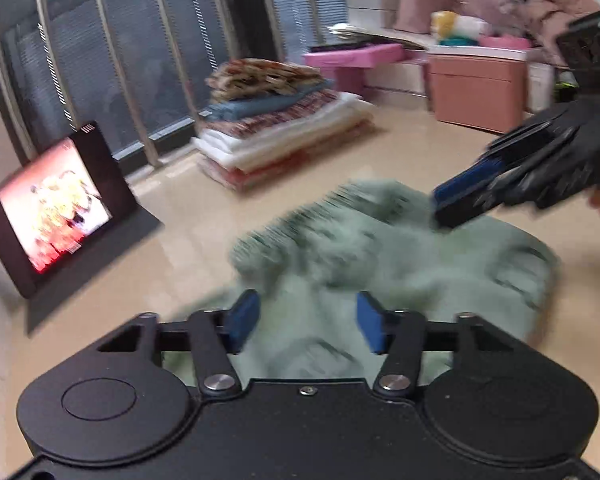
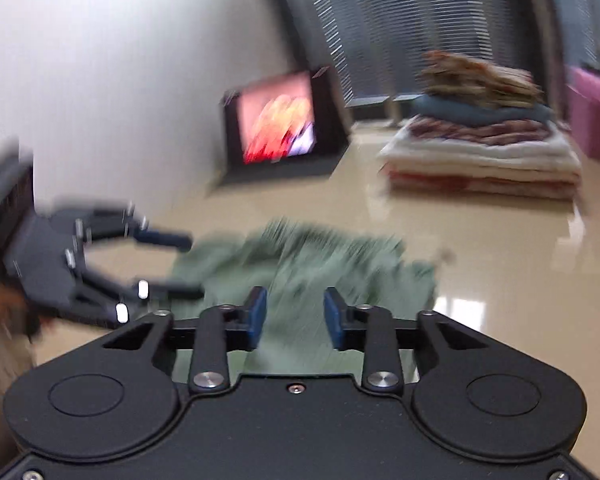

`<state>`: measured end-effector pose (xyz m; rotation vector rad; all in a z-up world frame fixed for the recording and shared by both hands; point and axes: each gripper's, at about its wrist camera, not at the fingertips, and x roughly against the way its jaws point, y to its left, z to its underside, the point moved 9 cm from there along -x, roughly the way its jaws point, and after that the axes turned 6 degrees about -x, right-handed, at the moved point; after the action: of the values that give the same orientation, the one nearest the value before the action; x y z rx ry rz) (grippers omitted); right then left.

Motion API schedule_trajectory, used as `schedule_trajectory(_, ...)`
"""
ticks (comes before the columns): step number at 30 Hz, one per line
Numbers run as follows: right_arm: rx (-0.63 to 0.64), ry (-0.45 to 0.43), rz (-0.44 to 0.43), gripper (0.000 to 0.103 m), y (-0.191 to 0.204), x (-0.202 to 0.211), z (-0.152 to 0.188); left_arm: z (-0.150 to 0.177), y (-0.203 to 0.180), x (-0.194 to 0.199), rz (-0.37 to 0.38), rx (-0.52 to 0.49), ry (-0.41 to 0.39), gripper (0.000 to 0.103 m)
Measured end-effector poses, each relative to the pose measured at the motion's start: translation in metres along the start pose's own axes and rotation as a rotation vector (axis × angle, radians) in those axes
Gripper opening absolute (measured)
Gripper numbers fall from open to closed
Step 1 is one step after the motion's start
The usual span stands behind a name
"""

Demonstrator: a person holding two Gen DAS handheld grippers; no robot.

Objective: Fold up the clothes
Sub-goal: 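Lay the cuffs onto the waistband and open both grippers, then withdraw both grippers from the folded pants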

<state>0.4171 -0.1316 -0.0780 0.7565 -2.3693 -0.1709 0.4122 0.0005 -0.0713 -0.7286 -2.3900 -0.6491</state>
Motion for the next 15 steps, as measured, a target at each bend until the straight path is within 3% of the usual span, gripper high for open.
schedule_trajectory(3,0.097,0.051,0.110,0.023,0.013,-0.009,0.025,0.025,-0.017,-0.005,0.004,-0.013,0.068,0.046)
schedule_trajectory(6,0.124,0.069,0.253,0.023,0.006,-0.014,0.047,0.039,-0.020,-0.006,-0.031,0.020,0.048,0.047)
schedule_trajectory(9,0.059,0.005,0.281,0.023,0.001,-0.008,0.059,0.044,-0.019,-0.006,-0.049,0.094,0.018,0.046)
schedule_trajectory(15,0.001,0.043,0.308,0.023,0.002,0.008,0.067,0.046,-0.035,0.004,-0.035,0.146,0.014,0.046)
